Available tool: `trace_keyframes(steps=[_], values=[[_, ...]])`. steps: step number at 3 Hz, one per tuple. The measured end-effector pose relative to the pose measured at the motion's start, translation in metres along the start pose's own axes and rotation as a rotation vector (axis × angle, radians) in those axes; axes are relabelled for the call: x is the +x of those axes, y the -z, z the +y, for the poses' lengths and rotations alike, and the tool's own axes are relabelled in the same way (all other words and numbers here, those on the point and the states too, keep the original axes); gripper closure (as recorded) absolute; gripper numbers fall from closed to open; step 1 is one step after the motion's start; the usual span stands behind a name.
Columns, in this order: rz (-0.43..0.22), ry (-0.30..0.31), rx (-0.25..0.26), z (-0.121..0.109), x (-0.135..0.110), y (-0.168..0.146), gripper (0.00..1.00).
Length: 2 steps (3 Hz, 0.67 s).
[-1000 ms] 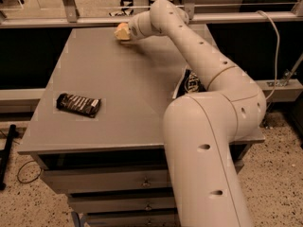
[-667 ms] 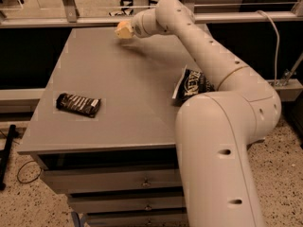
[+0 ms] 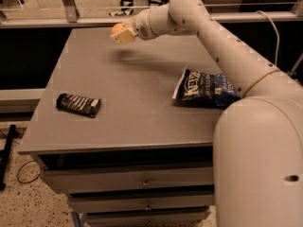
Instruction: Move orange near rxbar chocolate
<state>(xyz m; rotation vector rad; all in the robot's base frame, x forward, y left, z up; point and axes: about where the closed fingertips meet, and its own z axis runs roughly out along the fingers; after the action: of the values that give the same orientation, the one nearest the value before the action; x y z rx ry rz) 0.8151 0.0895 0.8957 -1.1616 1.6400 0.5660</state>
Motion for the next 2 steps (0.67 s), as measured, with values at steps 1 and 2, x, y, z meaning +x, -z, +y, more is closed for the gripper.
trace_keyframes(steps=[1,2], values=[[0.014,0.034,-0.137,0.055,0.006,0.026,1.0],[0.027,0.062,-0.265,0.113,0.018,0.04,1.0]])
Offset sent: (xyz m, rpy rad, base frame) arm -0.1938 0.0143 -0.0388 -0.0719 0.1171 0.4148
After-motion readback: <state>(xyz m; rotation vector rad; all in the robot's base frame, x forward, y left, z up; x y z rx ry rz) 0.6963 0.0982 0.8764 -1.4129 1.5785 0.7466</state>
